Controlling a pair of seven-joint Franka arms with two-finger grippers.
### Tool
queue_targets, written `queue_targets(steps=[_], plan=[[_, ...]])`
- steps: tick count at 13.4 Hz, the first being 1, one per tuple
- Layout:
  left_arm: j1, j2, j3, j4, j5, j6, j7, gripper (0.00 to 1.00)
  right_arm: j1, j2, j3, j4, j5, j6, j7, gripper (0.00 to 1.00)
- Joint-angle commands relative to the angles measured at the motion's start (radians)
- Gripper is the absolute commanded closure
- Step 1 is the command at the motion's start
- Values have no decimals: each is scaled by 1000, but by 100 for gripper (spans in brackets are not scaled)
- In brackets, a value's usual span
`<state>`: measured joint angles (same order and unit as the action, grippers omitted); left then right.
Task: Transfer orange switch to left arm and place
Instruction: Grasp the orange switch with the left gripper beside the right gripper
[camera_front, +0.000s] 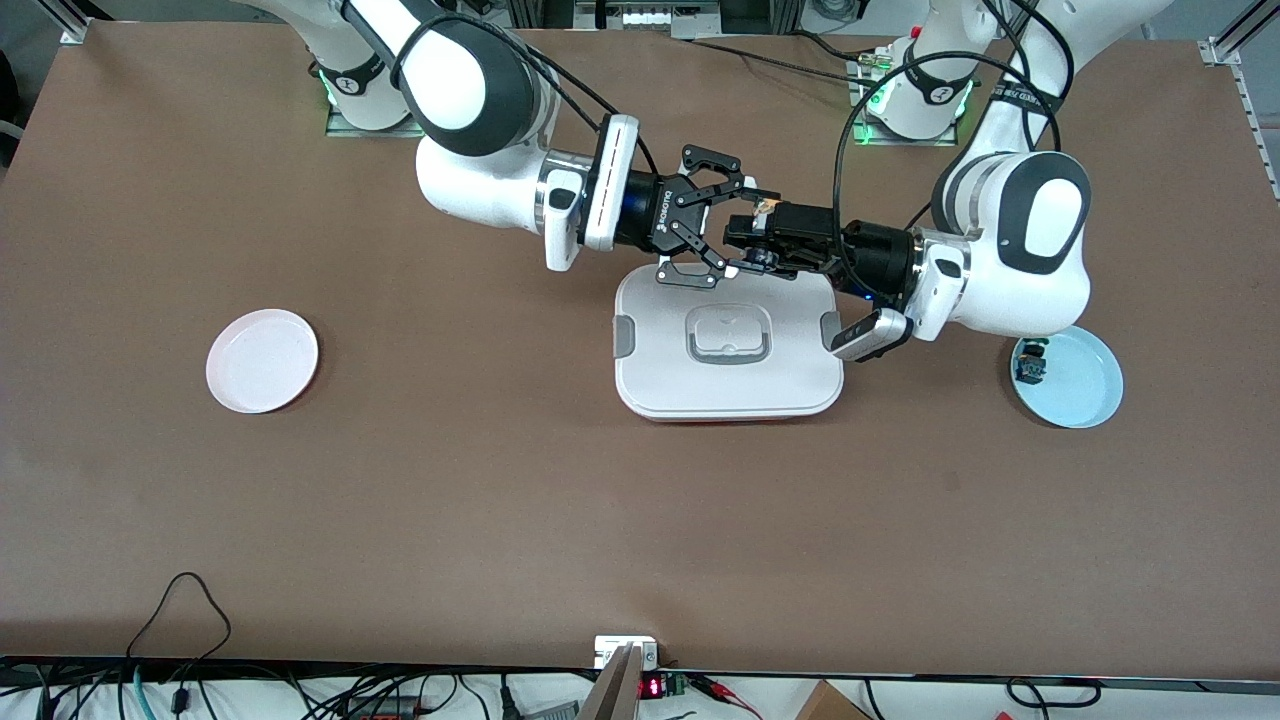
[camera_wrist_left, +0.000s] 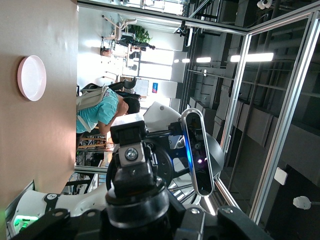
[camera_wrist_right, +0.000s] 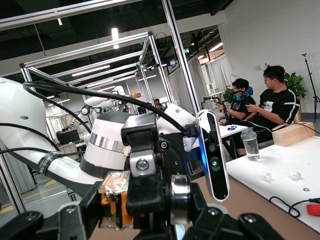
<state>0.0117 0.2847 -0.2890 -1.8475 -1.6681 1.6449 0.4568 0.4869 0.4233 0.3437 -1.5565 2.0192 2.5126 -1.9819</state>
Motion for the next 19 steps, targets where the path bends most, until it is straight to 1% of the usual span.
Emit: queue_targets(steps=[1, 18, 19], plan=[[20, -27, 4, -18, -12, -33, 11, 74, -4, 11, -2, 13, 30, 20, -44, 100], [20, -27, 5, -16, -2, -34, 11, 75, -4, 11, -2, 13, 32, 20, -37, 100], [20, -27, 5, -15, 7, -33, 11, 75, -4, 11, 0, 13, 30, 20, -44, 97]])
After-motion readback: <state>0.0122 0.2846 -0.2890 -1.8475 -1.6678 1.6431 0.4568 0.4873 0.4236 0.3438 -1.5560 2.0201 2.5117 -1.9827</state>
